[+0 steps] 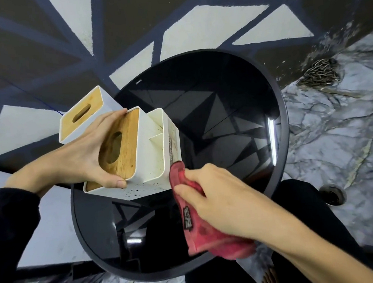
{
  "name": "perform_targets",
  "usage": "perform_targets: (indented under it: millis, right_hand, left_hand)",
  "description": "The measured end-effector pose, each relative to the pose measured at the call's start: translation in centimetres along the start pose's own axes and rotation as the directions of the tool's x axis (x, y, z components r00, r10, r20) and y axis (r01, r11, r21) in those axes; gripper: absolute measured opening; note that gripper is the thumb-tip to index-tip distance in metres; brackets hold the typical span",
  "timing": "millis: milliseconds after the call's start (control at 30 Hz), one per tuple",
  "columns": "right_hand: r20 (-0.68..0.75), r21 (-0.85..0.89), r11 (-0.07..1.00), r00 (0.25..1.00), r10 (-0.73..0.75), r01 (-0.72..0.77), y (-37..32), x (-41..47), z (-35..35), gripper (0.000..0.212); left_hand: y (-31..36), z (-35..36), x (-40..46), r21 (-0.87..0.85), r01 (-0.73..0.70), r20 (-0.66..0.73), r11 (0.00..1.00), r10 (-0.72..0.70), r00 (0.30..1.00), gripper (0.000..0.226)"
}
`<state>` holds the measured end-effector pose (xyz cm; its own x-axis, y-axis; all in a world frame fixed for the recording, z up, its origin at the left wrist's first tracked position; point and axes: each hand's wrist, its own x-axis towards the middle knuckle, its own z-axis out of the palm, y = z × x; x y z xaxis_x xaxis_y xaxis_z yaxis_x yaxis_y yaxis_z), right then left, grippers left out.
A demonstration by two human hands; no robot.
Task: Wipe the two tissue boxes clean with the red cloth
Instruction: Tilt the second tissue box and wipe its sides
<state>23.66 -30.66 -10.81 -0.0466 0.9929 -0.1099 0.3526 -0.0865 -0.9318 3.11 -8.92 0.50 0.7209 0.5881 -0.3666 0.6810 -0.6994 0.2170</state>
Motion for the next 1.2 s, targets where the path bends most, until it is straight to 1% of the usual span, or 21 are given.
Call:
perform_targets:
  millis: [100, 200, 333, 400, 500, 600, 700, 867, 967, 1067, 1200]
  right_hand:
    - [-0.001, 0.036, 0.999, 1.000, 0.018, -0.018, 0.2, -0.1, 0.2, 0.042]
    - [-0.061, 0.072, 0.996, 0.997, 0.054, -0.050, 0.2, 1.5, -0.4, 0.040]
    - [-0.161, 0.014, 0.998, 0.985, 0.059, -0.057, 0.3, 5.3, -1.3, 0.037]
    - [-0.199, -0.020, 0.999, 0.979, 0.035, -0.040, 0.4, 6.5, -1.4, 0.033]
    - [-0.239, -0.023, 1.000, 0.971, -0.001, -0.005, 0.4, 5.9, -1.1, 0.030]
    - [-0.221, -0.037, 0.999, 0.975, -0.016, 0.008, 0.0, 3.7, -0.3, 0.024]
    - [-0.200, -0.059, 0.998, 0.980, -0.018, 0.006, -0.3, 1.6, 0.3, 0.023]
    - [-0.173, -0.042, 0.999, 0.985, -0.018, 0.011, -0.4, -0.6, 1.2, 0.019]
    - [-0.187, -0.021, 1.000, 0.982, -0.018, 0.014, -0.2, 0.2, 0.9, 0.020]
    - [-0.231, 0.043, 0.999, 0.973, -0.006, 0.017, 0.1, 2.6, 0.0, 0.025]
    - [-0.241, 0.035, 0.999, 0.971, 0.002, 0.007, 0.2, 5.4, -0.6, 0.027]
  left_hand:
    - [-0.1, 0.1, 0.1, -0.002, -0.009, -0.001, 1.000, 0.009, 1.000, 0.152]
    - [-0.2, 0.1, 0.0, -0.007, -0.015, -0.002, 1.000, 0.015, 1.000, 0.152]
    - [0.0, 0.0, 0.1, -0.010, -0.017, 0.000, 1.000, 0.017, 1.000, 0.151]
    - [-0.1, 0.0, 0.0, -0.009, -0.015, -0.002, 1.000, 0.015, 1.000, 0.151]
    - [0.0, 0.0, 0.1, -0.008, -0.007, -0.010, 1.000, 0.007, 1.000, 0.151]
    - [-0.1, 0.1, 0.0, -0.005, 0.007, -0.003, 1.000, -0.007, 1.000, 0.150]
    - [-0.3, 0.3, 0.2, 0.004, 0.015, -0.001, 1.000, -0.015, 1.000, 0.149]
    - [-0.4, 0.3, 0.0, 0.030, 0.009, 0.001, 1.000, -0.010, 1.000, 0.151]
    - [-0.2, -0.1, 0.1, 0.065, 0.014, -0.011, 0.998, -0.013, 1.000, 0.151]
    - [-0.2, -0.1, 0.0, 0.105, 0.035, -0.039, 0.994, -0.031, 0.999, 0.152]
    - [-0.2, 0.1, -0.4, 0.144, 0.100, -0.054, 0.984, -0.093, 0.994, 0.156]
